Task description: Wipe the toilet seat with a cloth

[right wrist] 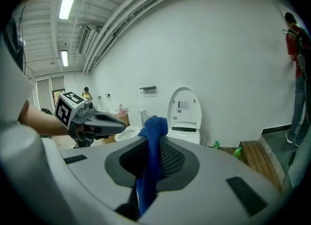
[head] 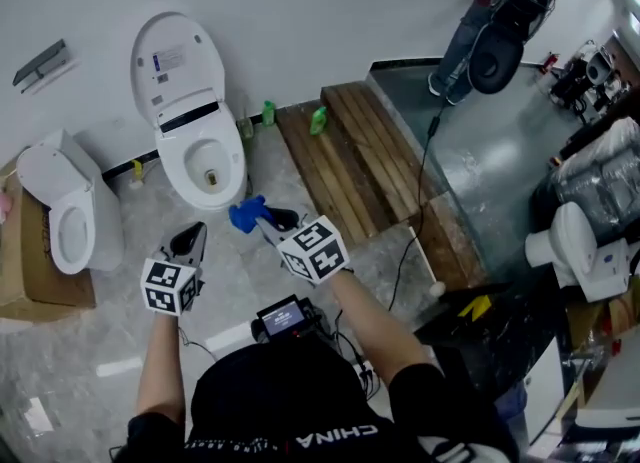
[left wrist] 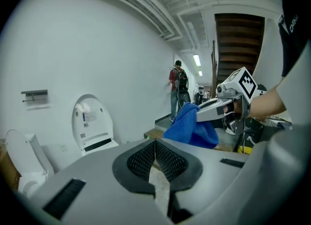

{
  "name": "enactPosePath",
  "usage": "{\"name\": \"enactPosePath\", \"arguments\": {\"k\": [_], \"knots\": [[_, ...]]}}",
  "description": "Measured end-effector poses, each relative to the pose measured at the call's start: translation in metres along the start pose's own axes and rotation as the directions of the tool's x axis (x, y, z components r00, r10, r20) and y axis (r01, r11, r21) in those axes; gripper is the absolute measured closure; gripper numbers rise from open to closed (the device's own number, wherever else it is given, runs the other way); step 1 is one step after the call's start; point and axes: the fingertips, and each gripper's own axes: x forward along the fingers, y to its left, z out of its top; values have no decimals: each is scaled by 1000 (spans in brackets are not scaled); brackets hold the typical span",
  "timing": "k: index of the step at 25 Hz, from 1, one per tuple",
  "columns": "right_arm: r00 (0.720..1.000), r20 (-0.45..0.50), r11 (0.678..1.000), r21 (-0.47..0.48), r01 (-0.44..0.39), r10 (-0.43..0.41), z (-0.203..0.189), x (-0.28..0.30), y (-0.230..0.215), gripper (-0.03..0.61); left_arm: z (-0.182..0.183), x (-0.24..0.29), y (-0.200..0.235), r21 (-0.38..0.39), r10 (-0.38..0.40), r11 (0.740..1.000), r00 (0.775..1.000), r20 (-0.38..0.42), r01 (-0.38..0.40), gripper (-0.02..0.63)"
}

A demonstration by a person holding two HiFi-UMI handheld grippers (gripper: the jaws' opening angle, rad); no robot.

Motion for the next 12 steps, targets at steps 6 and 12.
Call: {"name": "enactPosePath", "arguments": {"k": [6, 12], "knots": [[999, -34, 1000, 17, -13, 13, 4, 42, -20, 535, -7, 27, 35, -21, -16, 1000, 1000, -24, 15, 601], [997, -43, 998, 33, -58, 60, 16, 108, -65, 535, -8, 75, 89, -50, 19, 999, 998, -59, -22, 601]]}}
